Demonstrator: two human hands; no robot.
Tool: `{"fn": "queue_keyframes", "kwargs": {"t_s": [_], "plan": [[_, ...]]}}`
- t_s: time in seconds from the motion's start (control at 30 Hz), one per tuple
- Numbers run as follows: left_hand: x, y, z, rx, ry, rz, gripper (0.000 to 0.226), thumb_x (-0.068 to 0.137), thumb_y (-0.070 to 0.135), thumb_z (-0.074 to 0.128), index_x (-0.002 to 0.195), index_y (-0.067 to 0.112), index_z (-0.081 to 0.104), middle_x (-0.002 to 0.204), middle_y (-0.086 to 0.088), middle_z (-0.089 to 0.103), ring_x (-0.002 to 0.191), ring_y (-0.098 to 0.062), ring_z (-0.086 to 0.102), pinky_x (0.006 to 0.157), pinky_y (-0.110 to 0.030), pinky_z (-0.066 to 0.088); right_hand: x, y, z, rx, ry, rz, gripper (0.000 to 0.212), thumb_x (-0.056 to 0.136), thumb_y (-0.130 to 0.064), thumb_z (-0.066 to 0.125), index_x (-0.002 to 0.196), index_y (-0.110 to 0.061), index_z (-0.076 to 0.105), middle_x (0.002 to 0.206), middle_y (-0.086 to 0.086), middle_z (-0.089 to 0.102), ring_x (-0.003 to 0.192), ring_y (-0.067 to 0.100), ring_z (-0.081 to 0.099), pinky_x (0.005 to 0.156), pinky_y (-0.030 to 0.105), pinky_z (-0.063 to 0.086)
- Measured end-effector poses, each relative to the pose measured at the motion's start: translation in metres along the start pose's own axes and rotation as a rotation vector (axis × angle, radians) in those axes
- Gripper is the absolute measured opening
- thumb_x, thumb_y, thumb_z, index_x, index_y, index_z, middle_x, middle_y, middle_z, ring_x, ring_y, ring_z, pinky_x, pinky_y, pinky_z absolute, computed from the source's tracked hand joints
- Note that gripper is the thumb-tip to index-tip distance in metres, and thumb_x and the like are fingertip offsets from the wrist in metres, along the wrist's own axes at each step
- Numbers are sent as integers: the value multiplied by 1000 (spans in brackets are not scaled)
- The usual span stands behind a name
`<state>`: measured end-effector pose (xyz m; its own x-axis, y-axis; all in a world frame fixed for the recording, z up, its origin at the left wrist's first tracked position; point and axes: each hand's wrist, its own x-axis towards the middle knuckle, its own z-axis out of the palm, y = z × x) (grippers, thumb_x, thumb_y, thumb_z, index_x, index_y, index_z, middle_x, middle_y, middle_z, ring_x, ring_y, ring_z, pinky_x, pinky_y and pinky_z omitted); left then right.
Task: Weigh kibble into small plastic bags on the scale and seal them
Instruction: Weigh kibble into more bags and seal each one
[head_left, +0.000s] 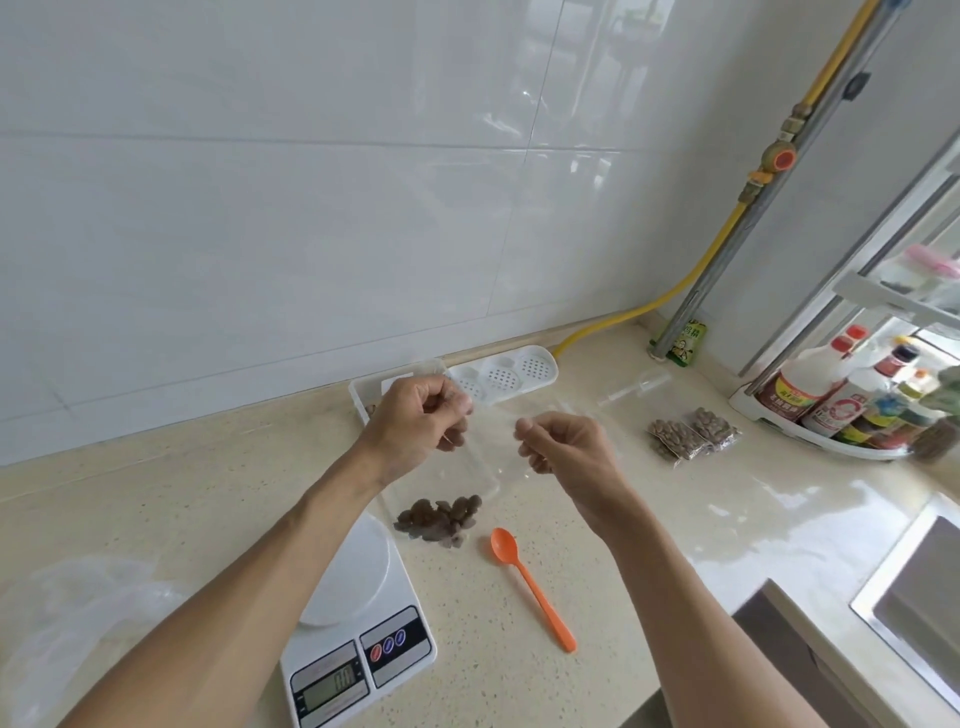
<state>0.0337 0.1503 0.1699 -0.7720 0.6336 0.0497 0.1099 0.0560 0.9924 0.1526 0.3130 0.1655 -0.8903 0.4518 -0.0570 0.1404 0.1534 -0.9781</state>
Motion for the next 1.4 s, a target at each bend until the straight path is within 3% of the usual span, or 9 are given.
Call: {"fn": "queue_keyframes", "kwargs": {"t_s": [0.2, 0.3, 0.43, 0.53, 0.7, 0.8, 0.97, 1.2, 1.4], "plan": [[29, -4, 31, 107, -103, -39, 16, 92, 13, 64, 77, 11, 69, 56, 5, 58, 53, -11, 58, 60, -31, 55, 28, 16, -34, -110, -12, -25, 23, 89, -22, 71, 73, -7, 68, 61, 1, 63, 58, 8, 57, 61, 24, 47], [53, -6, 53, 143, -64, -36, 19, 93, 15, 64, 75, 12, 70, 55, 5, 60, 55, -12, 60, 64, -34, 57, 45, 30, -58, -10, -23, -23, 25, 88, -27, 72, 74, -6, 68, 63, 2, 64, 60, 12, 55, 63, 27, 46], [92, -9, 97, 56, 19, -84, 19, 94, 14, 62, 77, 9, 70, 56, 3, 60, 55, -12, 59, 57, -24, 52, 75, 55, -98, 61, -162, 102, 46, 77, -47, 75, 95, -5, 72, 92, 12, 74, 81, 16, 66, 76, 29, 48], [131, -14, 136, -80, 107, -141, 18, 95, 14, 60, 80, 7, 70, 56, 1, 59, 54, -13, 59, 55, -22, 50, 101, 84, -134, 27, -251, 194, 38, 79, -32, 82, 102, -4, 69, 91, 10, 75, 79, 16, 69, 74, 27, 51], [201, -32, 211, -41, 235, -227, 16, 94, 15, 62, 82, 13, 72, 66, -1, 67, 61, -12, 66, 57, -20, 54, 131, 126, -225, -11, -105, 302, 13, 88, -2, 69, 97, 4, 63, 86, 10, 76, 73, 24, 72, 61, 32, 55], [239, -54, 249, 172, 202, -249, 15, 88, 18, 69, 75, 14, 74, 65, 4, 68, 62, -10, 65, 65, -24, 56, 149, 145, -281, -199, 67, 320, 24, 82, -13, 79, 84, 2, 61, 73, 10, 69, 57, 19, 66, 53, 32, 53], [294, -85, 302, 487, 102, -262, 29, 81, 32, 76, 59, 21, 62, 59, 12, 62, 63, -10, 62, 64, -25, 48, 178, 178, -347, -478, 205, 318, 34, 72, -36, 84, 74, -9, 64, 71, 11, 67, 67, 32, 66, 61, 47, 57], [330, -121, 345, 599, 60, -301, 26, 80, 32, 76, 70, 10, 67, 66, 14, 61, 73, -15, 65, 69, -27, 50, 191, 203, -362, -771, 239, 370, 42, 81, -42, 77, 63, -18, 47, 62, -4, 52, 56, 10, 48, 47, 25, 33], [332, -139, 349, 642, 76, -353, 20, 78, 31, 77, 70, 15, 68, 71, 8, 67, 76, -18, 68, 72, -31, 55, 195, 215, -367, -914, 193, 295, 37, 80, -45, 76, 76, -14, 55, 91, 1, 57, 86, 25, 55, 65, 31, 39]]}}
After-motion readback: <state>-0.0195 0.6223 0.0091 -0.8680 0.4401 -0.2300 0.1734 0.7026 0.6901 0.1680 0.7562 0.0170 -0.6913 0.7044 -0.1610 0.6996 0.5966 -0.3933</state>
